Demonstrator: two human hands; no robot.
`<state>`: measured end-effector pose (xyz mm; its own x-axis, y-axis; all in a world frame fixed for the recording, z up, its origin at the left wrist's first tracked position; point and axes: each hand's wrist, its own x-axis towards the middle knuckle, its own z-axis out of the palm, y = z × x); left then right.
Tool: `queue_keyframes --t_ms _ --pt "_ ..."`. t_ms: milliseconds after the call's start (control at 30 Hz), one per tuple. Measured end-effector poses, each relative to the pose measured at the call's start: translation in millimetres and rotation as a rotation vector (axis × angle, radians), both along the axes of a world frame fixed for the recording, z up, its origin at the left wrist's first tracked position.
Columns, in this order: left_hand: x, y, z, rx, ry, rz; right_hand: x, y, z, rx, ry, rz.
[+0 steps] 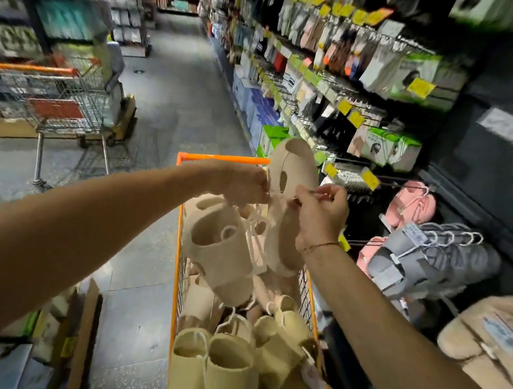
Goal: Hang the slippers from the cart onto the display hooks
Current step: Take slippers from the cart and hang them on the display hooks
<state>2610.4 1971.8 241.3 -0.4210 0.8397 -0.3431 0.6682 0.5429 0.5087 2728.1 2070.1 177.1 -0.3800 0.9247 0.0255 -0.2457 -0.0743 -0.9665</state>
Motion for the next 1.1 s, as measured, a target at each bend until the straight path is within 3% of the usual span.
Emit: queue_keyframes --t_ms 200,433,833,1100 --pt "50.4 7.0 57.1 0.203 -0.156 0.058 49.9 -21.6 40.3 0.350 0.054 -0.107" --pt "104.3 18.3 110.9 0.479 -0.282 0.195 100.5 -14.5 69.1 0.358 0.145 -0.079" --pt "184.2 56.7 123.1 0.864 -0.012 0.270 182.4 -5.7 99.9 0.644 -0.062 -0.246" --pt "214.9 94.1 140.1 0.797 0.029 0.308 227.6 3.1 103.2 0.792 -0.127 -0.256"
